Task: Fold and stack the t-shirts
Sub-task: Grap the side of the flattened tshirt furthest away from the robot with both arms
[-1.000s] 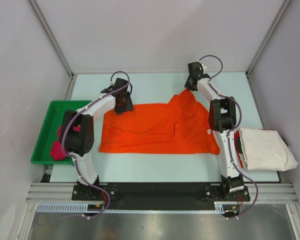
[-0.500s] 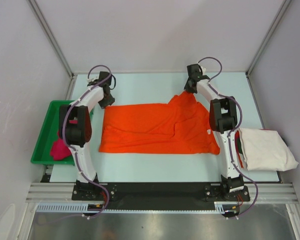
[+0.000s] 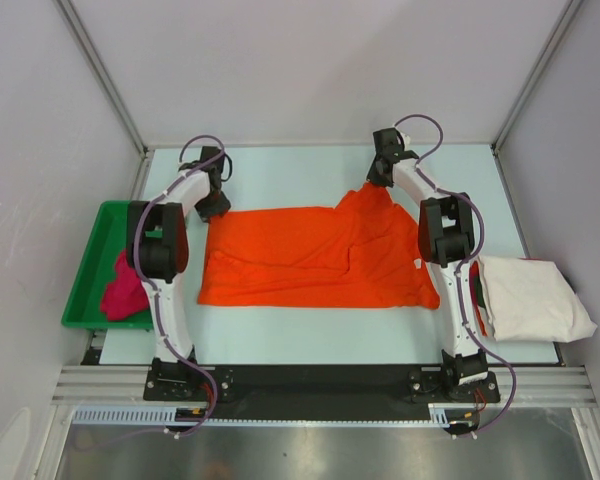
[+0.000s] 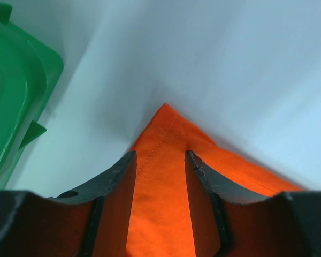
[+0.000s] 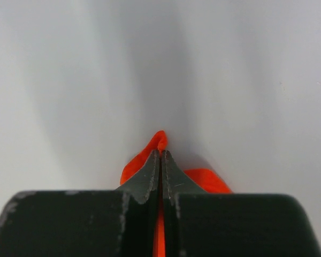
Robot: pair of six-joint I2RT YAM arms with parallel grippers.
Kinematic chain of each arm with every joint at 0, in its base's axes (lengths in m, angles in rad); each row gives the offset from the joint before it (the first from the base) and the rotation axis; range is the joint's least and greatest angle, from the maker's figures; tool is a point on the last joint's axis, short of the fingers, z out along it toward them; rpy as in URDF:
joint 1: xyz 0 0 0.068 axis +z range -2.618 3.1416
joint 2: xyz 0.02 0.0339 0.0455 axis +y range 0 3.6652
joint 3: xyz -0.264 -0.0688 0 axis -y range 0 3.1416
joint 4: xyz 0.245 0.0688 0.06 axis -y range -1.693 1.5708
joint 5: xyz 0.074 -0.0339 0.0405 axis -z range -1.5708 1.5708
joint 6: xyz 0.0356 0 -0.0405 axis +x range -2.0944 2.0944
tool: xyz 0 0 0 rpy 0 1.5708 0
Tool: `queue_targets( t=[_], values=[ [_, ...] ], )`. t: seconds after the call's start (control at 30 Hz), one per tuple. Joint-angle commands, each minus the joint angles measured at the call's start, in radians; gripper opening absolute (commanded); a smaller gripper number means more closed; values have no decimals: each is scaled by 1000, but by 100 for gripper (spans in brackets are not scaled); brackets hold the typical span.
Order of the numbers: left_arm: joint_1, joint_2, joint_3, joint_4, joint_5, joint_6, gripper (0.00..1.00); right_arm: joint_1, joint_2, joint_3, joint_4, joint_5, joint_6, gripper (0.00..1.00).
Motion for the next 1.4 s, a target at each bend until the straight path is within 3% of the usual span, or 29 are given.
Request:
queue_targets(
  t=[0.0, 0.23, 0.53, 0.7, 0.77, 1.03, 1.37],
  values=[
    [9, 20, 79, 18, 18, 41, 49, 10, -65, 2, 14, -15, 5, 0],
    [23, 38, 102, 60, 81, 73, 52, 13, -62, 4, 17, -13, 5, 0],
    [45, 61, 104, 24, 78, 54, 47, 13, -61, 5, 14, -12, 5, 0],
    [55, 60, 84, 20, 74, 40, 37, 15, -61, 5, 11, -2, 2, 0],
    [58, 67, 86, 21, 81, 43, 25, 15, -62, 2, 8, -1, 1, 0],
    [58, 63, 73, 17, 83, 49, 1, 13, -79, -13, 9, 10, -1, 0],
    [58, -90, 17, 72, 104, 58, 0, 9, -189, -28, 12, 68, -12, 0]
  ],
)
